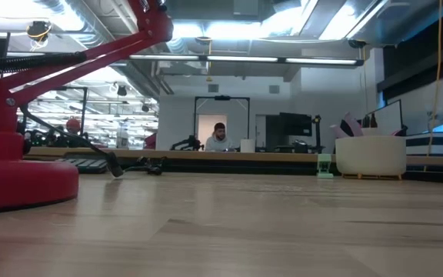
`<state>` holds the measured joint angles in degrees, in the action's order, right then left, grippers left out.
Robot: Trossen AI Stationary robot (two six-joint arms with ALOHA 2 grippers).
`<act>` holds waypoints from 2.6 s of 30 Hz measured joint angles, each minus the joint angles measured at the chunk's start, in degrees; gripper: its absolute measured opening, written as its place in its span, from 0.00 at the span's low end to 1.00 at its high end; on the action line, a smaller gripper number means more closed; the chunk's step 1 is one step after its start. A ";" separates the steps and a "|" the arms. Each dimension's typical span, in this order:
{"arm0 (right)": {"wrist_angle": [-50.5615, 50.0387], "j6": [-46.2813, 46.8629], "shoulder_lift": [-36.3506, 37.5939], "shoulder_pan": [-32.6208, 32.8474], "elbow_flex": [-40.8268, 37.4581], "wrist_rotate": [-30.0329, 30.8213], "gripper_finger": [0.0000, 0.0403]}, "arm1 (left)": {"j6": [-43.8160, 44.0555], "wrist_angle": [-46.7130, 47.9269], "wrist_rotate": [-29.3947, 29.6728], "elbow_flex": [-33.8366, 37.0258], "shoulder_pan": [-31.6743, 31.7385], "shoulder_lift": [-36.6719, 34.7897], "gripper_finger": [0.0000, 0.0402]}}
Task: Screw lightbulb
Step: Insert the light bulb into the orange desk lamp
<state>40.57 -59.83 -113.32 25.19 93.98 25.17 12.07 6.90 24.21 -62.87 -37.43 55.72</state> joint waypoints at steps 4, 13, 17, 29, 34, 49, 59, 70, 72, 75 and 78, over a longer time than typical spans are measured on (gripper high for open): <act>0.64 13.92 0.06 -0.02 0.04 -0.64 0.58 | -0.77 -0.02 -0.18 0.00 0.00 0.02 0.63; 0.87 21.88 0.04 0.58 0.21 0.79 0.59 | -1.94 -0.04 -0.26 0.02 -0.04 0.04 0.63; -1.27 16.41 -0.11 0.89 1.47 1.65 0.65 | -2.02 0.11 -0.30 0.00 -0.07 0.06 0.63; -11.88 -18.98 -0.20 2.21 3.89 13.05 0.86 | -2.24 0.11 -1.47 0.00 0.00 0.07 0.63; -10.85 -26.70 -0.20 2.16 3.89 13.08 0.83 | -2.22 0.15 -1.40 0.00 0.09 0.04 0.63; -10.44 -37.83 -0.09 1.05 3.89 8.17 0.73 | -2.03 0.23 -1.17 0.00 0.09 0.04 0.63; -10.85 -27.55 0.00 1.05 3.89 7.14 0.60 | -1.72 0.33 -0.72 0.00 0.08 0.00 0.63; -10.38 -4.29 0.00 1.05 3.89 7.13 0.59 | -1.48 0.28 -0.76 0.00 0.09 0.00 0.63; -10.21 2.69 0.00 1.05 3.89 7.11 0.58 | -1.48 0.26 -0.79 0.00 0.09 0.00 0.63; -10.07 14.05 0.00 1.05 3.89 7.06 0.58 | -1.50 0.24 -0.85 0.00 0.09 0.00 0.63; -10.11 24.08 0.02 0.96 3.89 7.01 0.58 | -1.52 0.22 -0.86 0.00 0.09 0.00 0.63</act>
<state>30.47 -35.75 -113.30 26.15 97.86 32.18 10.55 7.11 23.35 -62.87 -37.34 55.72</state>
